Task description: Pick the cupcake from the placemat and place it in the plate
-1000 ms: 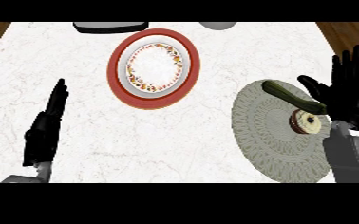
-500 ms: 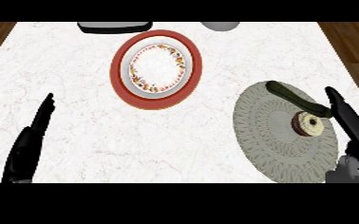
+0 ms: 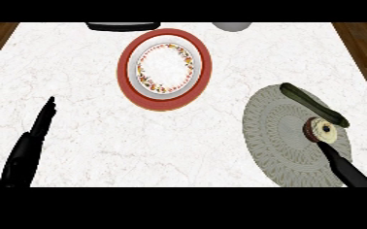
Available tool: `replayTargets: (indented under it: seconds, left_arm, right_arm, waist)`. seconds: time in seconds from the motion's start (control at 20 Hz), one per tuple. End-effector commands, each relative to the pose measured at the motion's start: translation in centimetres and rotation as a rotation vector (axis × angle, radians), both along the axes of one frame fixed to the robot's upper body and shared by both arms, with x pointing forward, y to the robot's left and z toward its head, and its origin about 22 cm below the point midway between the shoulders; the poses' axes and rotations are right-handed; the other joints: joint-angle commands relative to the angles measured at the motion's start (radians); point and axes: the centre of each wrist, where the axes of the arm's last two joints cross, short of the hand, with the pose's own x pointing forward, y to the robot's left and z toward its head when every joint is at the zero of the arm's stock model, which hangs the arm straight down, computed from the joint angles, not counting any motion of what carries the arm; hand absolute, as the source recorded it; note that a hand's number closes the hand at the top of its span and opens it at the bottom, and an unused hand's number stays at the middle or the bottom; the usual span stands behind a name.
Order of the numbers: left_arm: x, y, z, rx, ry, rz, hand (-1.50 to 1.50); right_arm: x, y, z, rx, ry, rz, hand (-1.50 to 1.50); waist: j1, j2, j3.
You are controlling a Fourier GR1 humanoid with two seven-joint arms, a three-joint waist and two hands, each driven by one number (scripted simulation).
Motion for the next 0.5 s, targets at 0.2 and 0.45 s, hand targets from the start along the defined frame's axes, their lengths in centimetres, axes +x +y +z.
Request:
replayTargets:
  seconds: [0.2, 0.45]
  left_arm:
    - [0.0, 0.3, 0.9, 0.009, 0.004, -0.015, 0.00]
    - [0.5, -0.2, 0.4, -0.007, 0.014, -0.034, 0.00]
  right_arm:
    - [-2.6, -4.1, 4.2, 0.021, 0.399, 0.072, -1.50]
    - [0.1, -5.4, 8.1, 0.052, 0.550, 0.128, -1.50]
  waist:
    - [0.021, 0.006, 0.000]
    - [0.032, 0.008, 0.003]
